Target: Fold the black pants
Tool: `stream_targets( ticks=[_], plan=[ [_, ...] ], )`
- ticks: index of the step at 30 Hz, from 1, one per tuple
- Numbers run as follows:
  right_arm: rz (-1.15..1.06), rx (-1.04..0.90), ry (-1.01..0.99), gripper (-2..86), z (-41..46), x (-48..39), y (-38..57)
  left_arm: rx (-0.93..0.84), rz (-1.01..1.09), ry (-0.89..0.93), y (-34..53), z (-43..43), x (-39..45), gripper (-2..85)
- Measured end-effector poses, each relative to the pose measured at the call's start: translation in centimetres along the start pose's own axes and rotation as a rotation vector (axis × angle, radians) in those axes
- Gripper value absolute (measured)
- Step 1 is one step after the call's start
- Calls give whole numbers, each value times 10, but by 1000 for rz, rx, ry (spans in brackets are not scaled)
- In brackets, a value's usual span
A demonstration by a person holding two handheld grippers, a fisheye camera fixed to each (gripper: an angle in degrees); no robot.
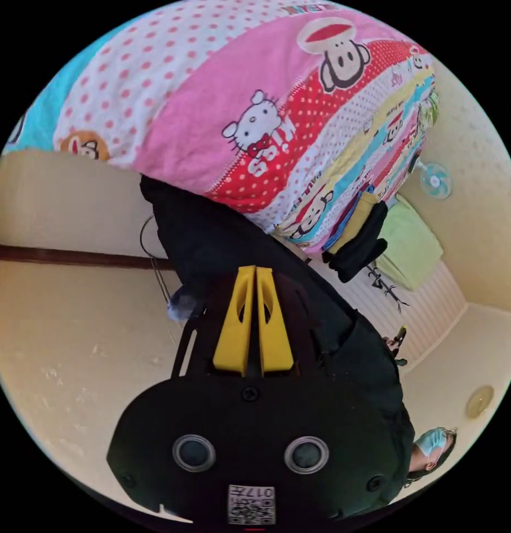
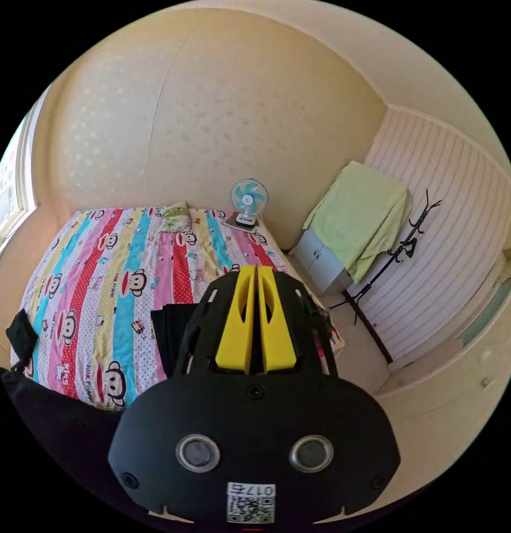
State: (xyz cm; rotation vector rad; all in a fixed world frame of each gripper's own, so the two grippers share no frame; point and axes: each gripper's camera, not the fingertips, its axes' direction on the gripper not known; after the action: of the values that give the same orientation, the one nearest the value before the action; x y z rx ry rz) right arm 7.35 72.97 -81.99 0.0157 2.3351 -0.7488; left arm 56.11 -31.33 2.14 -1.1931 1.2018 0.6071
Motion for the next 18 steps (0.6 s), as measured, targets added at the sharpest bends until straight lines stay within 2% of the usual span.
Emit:
stream_targets(
  ticks=[2,4,6,8,10,13,16,18],
  plan=[
    [71,81,10,17,-9,43,34,7,114,-235,-7,19,70,-8],
    [125,131,-7,27,-10,78,64,9,178,-345,-7,46,104,-7],
    [168,154,-56,58,3,115,101,4,185,-400,-7,79,115,-6],
    [199,126,-74,78,23,136,124,-10,64,-411,-4,122,97,-6],
    [228,74,-114,89,45,156,143,-7,-47,-355,6,153,69,-6],
    [203,9,-244,91,82,181,166,26,-238,-159,39,205,10,-5],
    [125,-60,-461,89,115,190,175,50,-441,51,89,262,-48,-5],
    [67,-104,-603,86,139,187,176,62,-559,115,124,293,-74,-5]
  ],
)
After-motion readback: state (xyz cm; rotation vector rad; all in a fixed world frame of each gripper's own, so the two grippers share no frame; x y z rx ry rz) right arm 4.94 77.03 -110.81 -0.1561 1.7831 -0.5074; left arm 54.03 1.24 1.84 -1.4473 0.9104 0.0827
